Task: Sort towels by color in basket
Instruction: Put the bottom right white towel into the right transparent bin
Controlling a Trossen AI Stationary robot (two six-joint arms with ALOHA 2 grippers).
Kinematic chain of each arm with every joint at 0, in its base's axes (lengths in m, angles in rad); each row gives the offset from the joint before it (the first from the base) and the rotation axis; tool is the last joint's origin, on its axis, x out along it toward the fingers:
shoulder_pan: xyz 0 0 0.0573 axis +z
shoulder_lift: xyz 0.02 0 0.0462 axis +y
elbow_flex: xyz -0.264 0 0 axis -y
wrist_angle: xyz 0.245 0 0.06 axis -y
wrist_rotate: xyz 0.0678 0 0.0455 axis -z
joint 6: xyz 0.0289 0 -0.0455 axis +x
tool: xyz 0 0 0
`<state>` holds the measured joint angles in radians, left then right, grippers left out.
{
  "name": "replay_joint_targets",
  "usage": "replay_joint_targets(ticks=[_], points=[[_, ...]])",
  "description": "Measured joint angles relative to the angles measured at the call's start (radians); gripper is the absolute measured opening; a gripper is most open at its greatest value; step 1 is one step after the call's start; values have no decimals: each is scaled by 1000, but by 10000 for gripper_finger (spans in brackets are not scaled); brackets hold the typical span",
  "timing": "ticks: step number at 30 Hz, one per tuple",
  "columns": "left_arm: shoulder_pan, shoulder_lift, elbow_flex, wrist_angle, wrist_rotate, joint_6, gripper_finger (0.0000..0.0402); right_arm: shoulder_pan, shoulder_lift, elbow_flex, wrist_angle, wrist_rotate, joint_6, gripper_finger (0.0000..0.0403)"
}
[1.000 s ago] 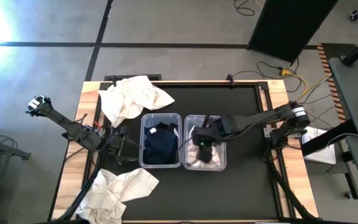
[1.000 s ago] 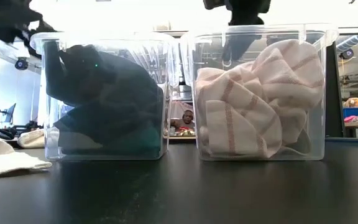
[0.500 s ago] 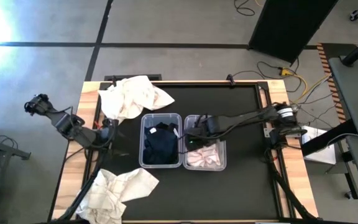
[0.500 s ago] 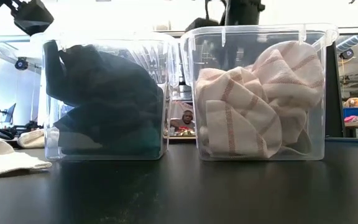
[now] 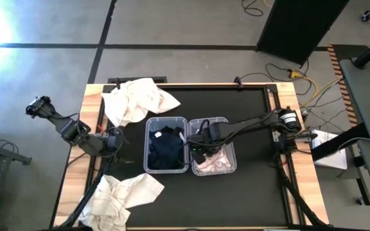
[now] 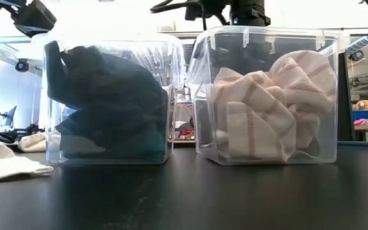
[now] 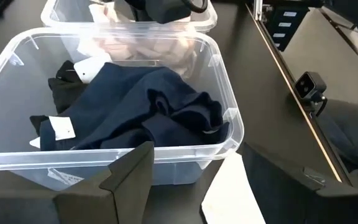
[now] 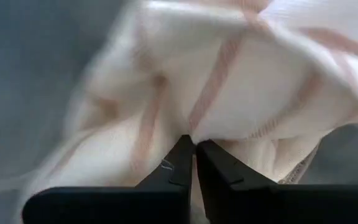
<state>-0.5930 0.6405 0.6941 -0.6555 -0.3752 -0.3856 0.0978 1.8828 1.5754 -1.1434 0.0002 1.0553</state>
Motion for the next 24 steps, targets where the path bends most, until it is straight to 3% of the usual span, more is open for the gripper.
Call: replay_joint_targets(ticks=[5,8,13,16,19,24], points=[[0,-9,21,-41,1,-28,231,0,-80,42,5,24,-39,13],[-2,2,72,-118,6,-100,231,-1,-141,62,5,29,-144,11],[-26,53,130,-195,75,-254,231,8,-173,66,9,48,-526,12],[-73,96,131,-201,116,-354,231,20,-168,61,16,108,-817,12],[-144,149,128,-222,133,-472,231,25,-125,37,22,97,-1078,12],[-314,229,121,-259,133,-679,231,22,-20,8,38,27,-1219,12]])
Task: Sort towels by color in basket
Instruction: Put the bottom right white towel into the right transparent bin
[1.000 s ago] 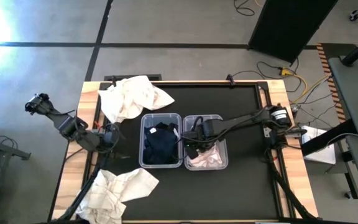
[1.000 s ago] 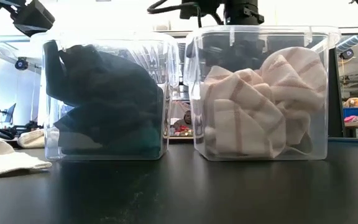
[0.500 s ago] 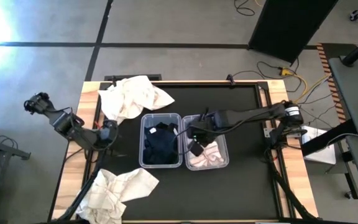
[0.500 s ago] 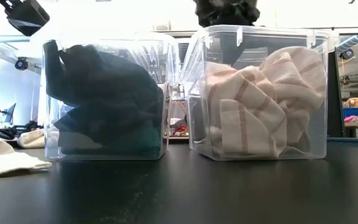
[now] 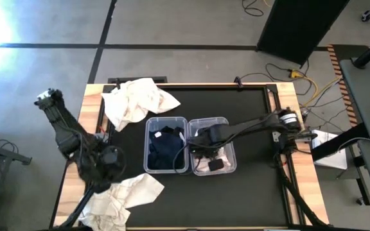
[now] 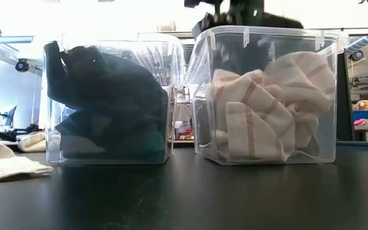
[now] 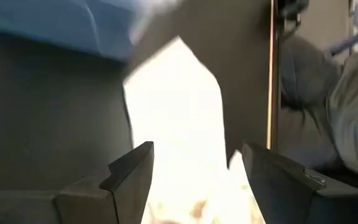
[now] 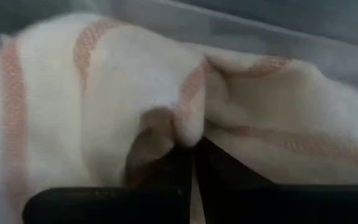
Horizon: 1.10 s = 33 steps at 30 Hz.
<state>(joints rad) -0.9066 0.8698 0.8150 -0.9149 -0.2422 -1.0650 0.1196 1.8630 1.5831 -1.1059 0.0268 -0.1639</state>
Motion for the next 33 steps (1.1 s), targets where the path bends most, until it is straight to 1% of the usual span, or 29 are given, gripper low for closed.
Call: replay_joint_targets(ticks=[2,5,7,9,11,13,15,21,23,27,30,33], points=[[-69,25,-7,0,-9,-76,231,-13,46,-11,33,-58,-9,12],[-153,54,-28,0,-88,-197,231,-25,95,-11,106,-72,2,12],[-197,75,-54,1,-114,-291,231,-28,123,-10,149,-76,53,12],[-227,101,-81,-2,-108,-373,231,-28,140,-10,189,-90,121,12],[-241,123,-105,-1,-104,-418,231,-28,145,-15,174,-111,212,12],[-243,142,-121,-2,-102,-427,231,-30,149,-17,166,-133,287,12],[-243,157,-122,-3,-101,-424,231,-29,128,-17,155,-132,363,12],[-242,167,-122,-4,-111,-419,231,-26,76,-19,69,-112,487,12],[-242,168,-122,-3,-111,-424,231,-26,71,-19,47,-78,482,12],[-242,180,-122,32,-108,-418,231,-15,72,-53,96,-72,396,12],[-242,205,-122,87,-108,-373,231,5,76,-96,179,-81,366,12],[-242,248,-122,126,-113,-313,231,20,74,-123,208,-68,365,13]])
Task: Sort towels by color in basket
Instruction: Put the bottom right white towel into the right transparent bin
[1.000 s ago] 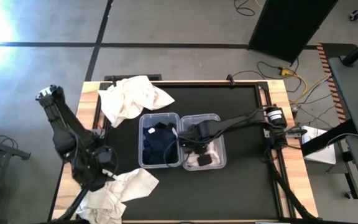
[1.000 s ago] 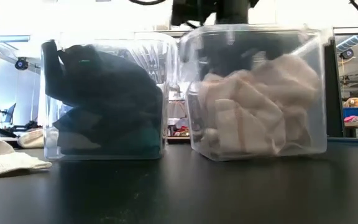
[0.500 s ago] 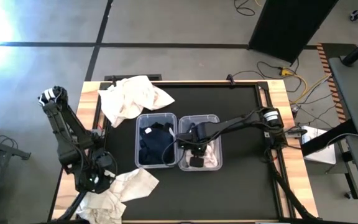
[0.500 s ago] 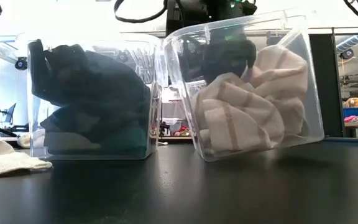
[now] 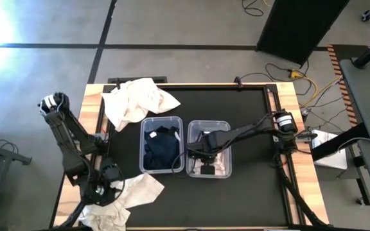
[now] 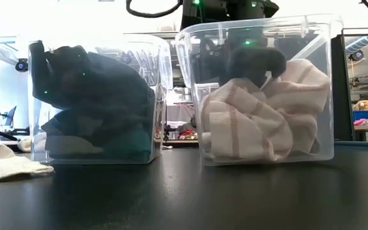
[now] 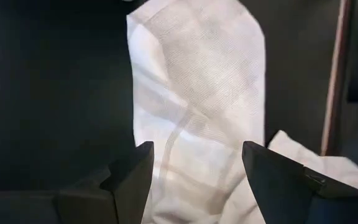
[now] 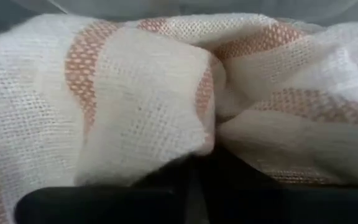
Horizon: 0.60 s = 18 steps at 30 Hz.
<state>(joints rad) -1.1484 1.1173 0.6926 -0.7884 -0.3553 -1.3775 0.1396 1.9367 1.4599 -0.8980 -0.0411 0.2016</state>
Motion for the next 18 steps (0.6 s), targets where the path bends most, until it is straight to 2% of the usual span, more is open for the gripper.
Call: replay_joint_targets(ticks=[3,6,12,18], points=[[7,51,0,1,-2,-3,231,6,-5,-1,-10,23,7,26],[28,96,0,2,16,-78,231,7,-27,0,-17,45,14,55],[102,196,0,-2,104,-66,231,7,-119,20,-49,117,27,143],[171,294,0,26,220,-21,231,7,-226,23,-91,128,42,227]])
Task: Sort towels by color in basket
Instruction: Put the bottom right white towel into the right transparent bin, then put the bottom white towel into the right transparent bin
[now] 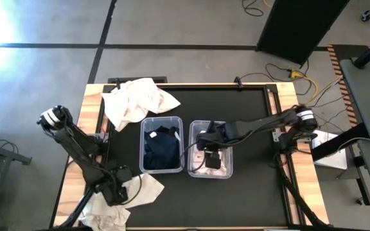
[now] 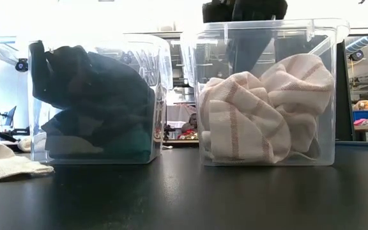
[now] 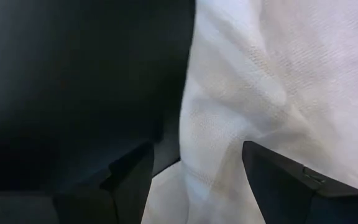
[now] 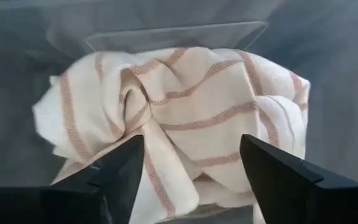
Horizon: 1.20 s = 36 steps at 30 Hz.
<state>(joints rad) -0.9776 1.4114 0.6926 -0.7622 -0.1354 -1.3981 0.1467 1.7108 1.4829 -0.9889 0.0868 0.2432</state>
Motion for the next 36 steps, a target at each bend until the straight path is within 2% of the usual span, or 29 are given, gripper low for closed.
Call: replay_joint_targets(ticks=[3,6,8,12,13,17,21,25,31,36], points=[[19,37,-3,36,39,31,224,0,-48,1,-19,1,32,256],[28,66,-10,68,59,77,192,7,-85,1,-28,0,54,275],[28,82,-12,87,67,143,152,19,-113,1,-26,-1,53,283],[30,80,-14,133,64,242,32,45,-141,1,-21,14,61,289],[31,72,-16,135,62,248,18,53,-145,1,-18,27,69,290],[32,6,-24,129,47,268,11,100,-150,1,21,62,80,286],[33,-105,-20,131,43,262,4,198,-131,0,115,127,36,272],[32,-201,46,124,10,285,2,291,-115,0,229,214,-12,255],[27,-250,227,186,-153,568,1,390,-102,0,440,281,-79,233],[35,-193,384,214,-289,884,1,437,-60,0,646,280,-210,220]])
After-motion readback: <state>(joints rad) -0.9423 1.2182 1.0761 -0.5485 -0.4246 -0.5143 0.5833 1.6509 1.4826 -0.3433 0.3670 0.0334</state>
